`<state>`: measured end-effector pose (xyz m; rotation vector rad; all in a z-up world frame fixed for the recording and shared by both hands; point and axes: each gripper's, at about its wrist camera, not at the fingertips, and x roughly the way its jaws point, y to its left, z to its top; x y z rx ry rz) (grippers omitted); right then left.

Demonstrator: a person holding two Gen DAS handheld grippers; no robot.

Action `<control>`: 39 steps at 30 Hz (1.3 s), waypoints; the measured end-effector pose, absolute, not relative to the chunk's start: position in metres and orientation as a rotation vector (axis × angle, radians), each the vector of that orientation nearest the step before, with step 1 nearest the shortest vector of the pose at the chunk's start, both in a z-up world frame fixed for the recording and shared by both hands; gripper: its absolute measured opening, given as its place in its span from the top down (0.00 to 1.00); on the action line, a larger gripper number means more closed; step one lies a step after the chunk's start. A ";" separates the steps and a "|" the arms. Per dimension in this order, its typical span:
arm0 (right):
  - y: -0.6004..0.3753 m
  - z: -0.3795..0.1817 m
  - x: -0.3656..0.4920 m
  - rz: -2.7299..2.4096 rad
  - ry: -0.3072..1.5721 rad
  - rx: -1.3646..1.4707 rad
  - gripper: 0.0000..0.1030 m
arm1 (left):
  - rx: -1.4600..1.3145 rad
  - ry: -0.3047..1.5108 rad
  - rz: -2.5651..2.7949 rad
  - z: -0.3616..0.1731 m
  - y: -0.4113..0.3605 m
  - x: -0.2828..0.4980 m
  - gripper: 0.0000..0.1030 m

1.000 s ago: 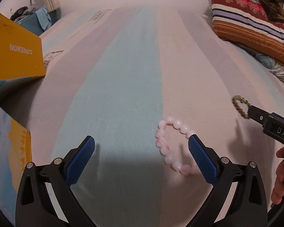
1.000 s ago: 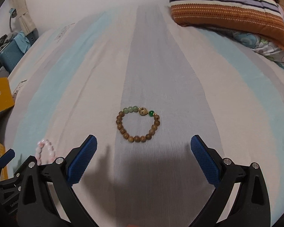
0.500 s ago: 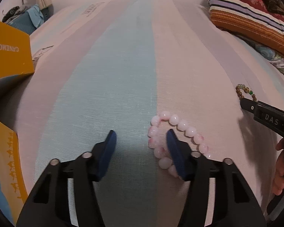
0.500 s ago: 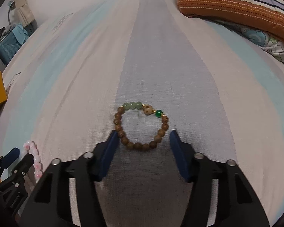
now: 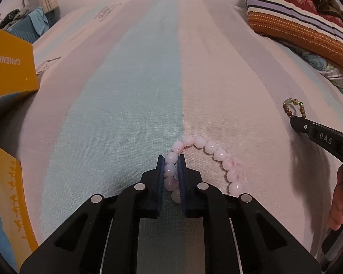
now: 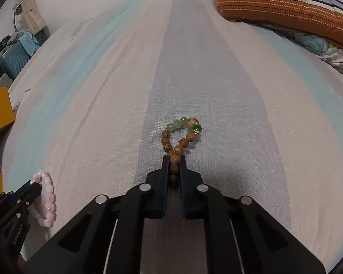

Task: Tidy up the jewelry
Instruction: 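Lift and carry both held bracelets over the white box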

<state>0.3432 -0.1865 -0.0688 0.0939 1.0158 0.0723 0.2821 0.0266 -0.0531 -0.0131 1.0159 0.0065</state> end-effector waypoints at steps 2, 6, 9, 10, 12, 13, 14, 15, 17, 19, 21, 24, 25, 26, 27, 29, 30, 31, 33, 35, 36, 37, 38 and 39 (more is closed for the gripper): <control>-0.186 -0.067 0.342 0.074 1.013 0.095 0.93 | -0.019 1.012 -0.002 -0.049 0.025 0.280 0.90; -0.186 -0.063 0.339 0.074 1.003 0.094 0.93 | -0.020 0.993 -0.012 -0.040 0.022 0.276 0.90; -0.187 -0.059 0.337 0.074 0.994 0.095 0.93 | -0.022 0.981 -0.019 -0.034 0.021 0.273 0.90; -0.187 -0.057 0.336 0.073 0.990 0.094 0.93 | -0.023 0.977 -0.021 -0.032 0.021 0.272 0.90; -0.187 -0.055 0.334 0.071 0.983 0.093 0.93 | -0.021 0.972 -0.021 -0.030 0.021 0.272 0.90; -0.188 -0.053 0.333 0.072 0.980 0.094 0.93 | -0.025 0.972 -0.022 -0.029 0.021 0.272 0.90; -0.188 -0.051 0.332 0.073 0.978 0.095 0.93 | -0.025 0.970 -0.022 -0.028 0.021 0.272 0.90; -0.188 -0.049 0.331 0.073 0.973 0.095 0.93 | -0.025 0.968 -0.023 -0.026 0.020 0.271 0.90; -0.188 -0.045 0.328 0.073 0.965 0.094 0.93 | -0.027 0.960 -0.028 -0.023 0.019 0.269 0.90; -0.188 -0.041 0.325 0.077 0.956 0.097 0.93 | -0.029 0.949 -0.033 -0.019 0.018 0.266 0.90; -0.189 -0.037 0.322 0.078 0.949 0.098 0.93 | -0.031 0.940 -0.036 -0.015 0.018 0.264 0.90; -0.190 -0.031 0.318 0.079 0.943 0.095 0.93 | -0.034 0.939 -0.042 -0.012 0.017 0.262 0.90; -0.191 -0.030 0.316 0.080 0.943 0.098 0.93 | -0.036 0.940 -0.041 -0.011 0.016 0.261 0.90; -0.191 -0.028 0.314 0.079 0.943 0.099 0.93 | -0.033 0.940 -0.042 -0.011 0.015 0.260 0.90; -0.189 -0.027 0.312 0.079 0.944 0.097 0.93 | -0.031 0.940 -0.043 -0.010 0.014 0.259 0.90; -0.188 -0.025 0.308 0.081 0.948 0.094 0.93 | -0.027 0.938 -0.051 -0.006 0.012 0.254 0.90; -0.187 -0.023 0.305 0.081 0.947 0.090 0.93 | -0.026 0.937 -0.053 -0.004 0.011 0.253 0.90; -0.186 -0.021 0.302 0.080 0.945 0.084 0.93 | -0.025 0.936 -0.054 -0.001 0.011 0.250 0.90; -0.185 -0.017 0.296 0.081 0.943 0.081 0.93 | -0.025 0.930 -0.056 0.004 0.010 0.245 0.90; -0.183 -0.011 0.289 0.085 0.940 0.071 0.93 | -0.025 0.921 -0.056 0.011 0.010 0.239 0.90; -0.182 -0.007 0.286 0.086 0.936 0.066 0.93 | -0.025 0.919 -0.056 0.014 0.009 0.236 0.90; -0.182 -0.004 0.282 0.086 0.932 0.064 0.93 | -0.025 0.915 -0.058 0.018 0.008 0.232 0.90; -0.181 0.000 0.278 0.087 0.930 0.062 0.93 | -0.026 0.913 -0.058 0.021 0.008 0.230 0.90; -0.180 0.004 0.274 0.089 0.926 0.059 0.93 | -0.026 0.910 -0.058 0.024 0.008 0.228 0.90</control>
